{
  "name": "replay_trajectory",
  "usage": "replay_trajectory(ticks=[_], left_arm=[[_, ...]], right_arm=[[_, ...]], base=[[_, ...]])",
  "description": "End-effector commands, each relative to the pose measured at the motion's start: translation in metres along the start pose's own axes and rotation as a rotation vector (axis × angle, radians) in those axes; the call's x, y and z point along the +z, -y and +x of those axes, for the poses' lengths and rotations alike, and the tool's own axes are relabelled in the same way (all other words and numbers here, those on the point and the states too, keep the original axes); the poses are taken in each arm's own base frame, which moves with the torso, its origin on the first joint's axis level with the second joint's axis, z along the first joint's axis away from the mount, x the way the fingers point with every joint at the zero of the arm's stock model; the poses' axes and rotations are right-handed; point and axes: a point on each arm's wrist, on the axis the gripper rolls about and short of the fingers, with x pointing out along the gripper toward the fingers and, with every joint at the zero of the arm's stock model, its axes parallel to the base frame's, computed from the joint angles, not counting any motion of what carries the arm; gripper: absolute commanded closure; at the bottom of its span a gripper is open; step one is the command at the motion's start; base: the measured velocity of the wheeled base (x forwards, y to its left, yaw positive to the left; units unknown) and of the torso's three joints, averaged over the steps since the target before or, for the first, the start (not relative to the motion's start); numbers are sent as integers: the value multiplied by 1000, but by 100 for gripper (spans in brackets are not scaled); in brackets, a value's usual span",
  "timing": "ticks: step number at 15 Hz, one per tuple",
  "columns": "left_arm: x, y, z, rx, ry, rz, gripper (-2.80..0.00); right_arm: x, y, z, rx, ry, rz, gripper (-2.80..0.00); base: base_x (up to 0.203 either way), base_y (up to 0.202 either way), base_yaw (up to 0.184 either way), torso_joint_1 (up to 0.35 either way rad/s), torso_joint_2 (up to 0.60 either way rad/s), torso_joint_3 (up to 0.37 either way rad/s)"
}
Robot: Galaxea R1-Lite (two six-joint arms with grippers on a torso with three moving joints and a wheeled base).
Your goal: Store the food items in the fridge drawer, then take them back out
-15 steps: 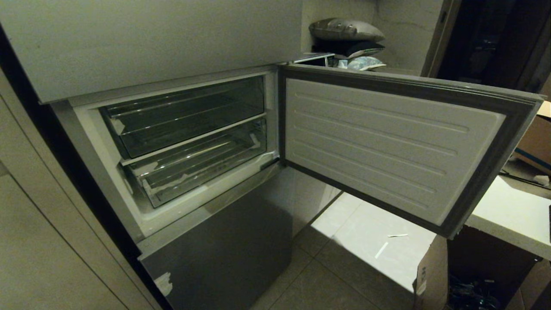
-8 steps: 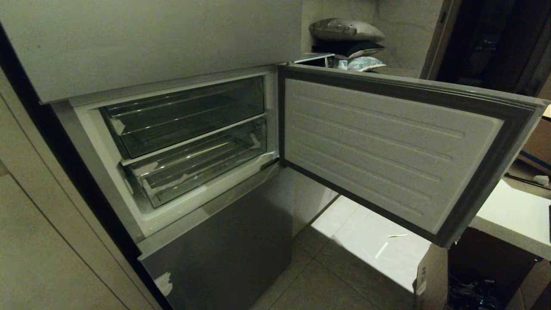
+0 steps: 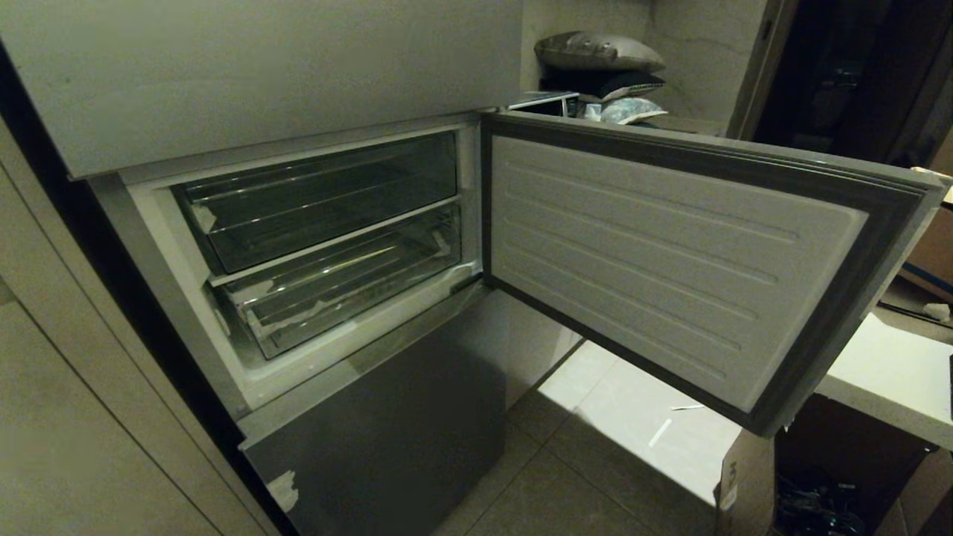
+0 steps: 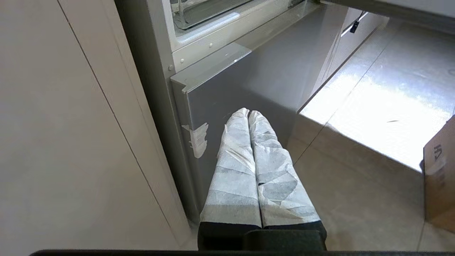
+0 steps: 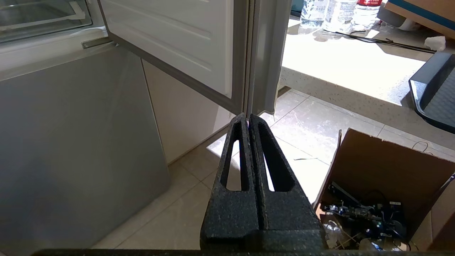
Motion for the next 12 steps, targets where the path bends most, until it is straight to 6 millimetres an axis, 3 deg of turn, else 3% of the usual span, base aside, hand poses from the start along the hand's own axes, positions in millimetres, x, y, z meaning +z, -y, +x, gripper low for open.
replay_trajectory(ticks=[1, 12], left_arm=[[0, 0, 0, 2, -4, -2, 0], [0, 0, 0, 3, -4, 0, 0]], right_arm=[[-8, 0, 2, 0, -28, 0, 0], [-8, 0, 2, -1, -29, 0, 0]], base=[[0, 0, 0, 0, 0, 0], [0, 0, 0, 0, 0, 0]])
